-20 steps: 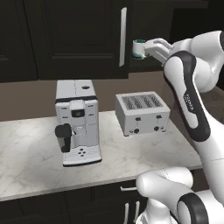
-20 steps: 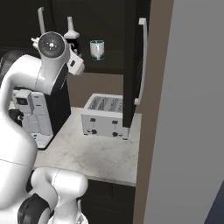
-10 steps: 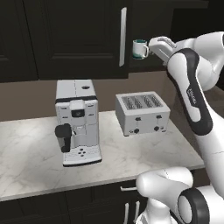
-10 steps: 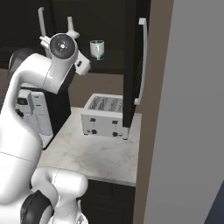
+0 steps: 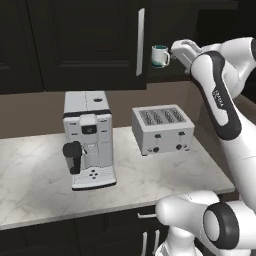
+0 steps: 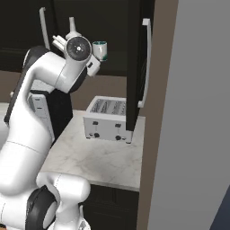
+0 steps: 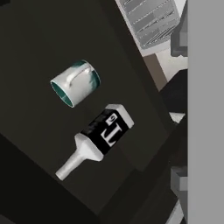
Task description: Open the cabinet directly in front. Then move the liquor and the mug to the dining counter with the jar on it.
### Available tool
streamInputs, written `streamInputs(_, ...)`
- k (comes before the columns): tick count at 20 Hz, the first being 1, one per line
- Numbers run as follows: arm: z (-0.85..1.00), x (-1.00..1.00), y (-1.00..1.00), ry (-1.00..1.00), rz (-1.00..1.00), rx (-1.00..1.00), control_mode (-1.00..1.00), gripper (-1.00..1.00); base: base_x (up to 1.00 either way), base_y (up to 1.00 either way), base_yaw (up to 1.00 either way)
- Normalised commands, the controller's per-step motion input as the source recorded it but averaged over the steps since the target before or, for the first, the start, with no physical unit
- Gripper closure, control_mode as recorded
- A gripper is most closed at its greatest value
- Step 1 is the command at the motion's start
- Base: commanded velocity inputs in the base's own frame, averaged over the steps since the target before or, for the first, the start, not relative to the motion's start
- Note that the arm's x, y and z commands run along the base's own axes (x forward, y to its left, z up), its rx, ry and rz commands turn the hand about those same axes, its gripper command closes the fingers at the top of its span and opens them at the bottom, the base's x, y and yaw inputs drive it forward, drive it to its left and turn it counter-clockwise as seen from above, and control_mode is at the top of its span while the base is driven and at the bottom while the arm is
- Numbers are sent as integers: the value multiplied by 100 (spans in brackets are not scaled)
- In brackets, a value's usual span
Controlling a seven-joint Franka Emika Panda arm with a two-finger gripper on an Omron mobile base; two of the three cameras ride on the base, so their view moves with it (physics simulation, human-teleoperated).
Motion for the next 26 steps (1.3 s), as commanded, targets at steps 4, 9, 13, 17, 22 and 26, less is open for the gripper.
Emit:
streamInputs(4,-9,42,30,0,0,0,-100,-100,0,0,0)
streamInputs(9,-4,7,35,0,0,0,-100,-100,0,0,0)
streamInputs(13,-3,0,52,0,2,0,-100,-100,0,0,0)
streamInputs(17,-11,0,56,0,9,0,-100,-100,0,0,0)
streamInputs(22,-12,1,51,3,17,0,-100,-100,0,0,0)
streamInputs(26,2,2,-23,6,-4,2,-100,-100,0,0,0)
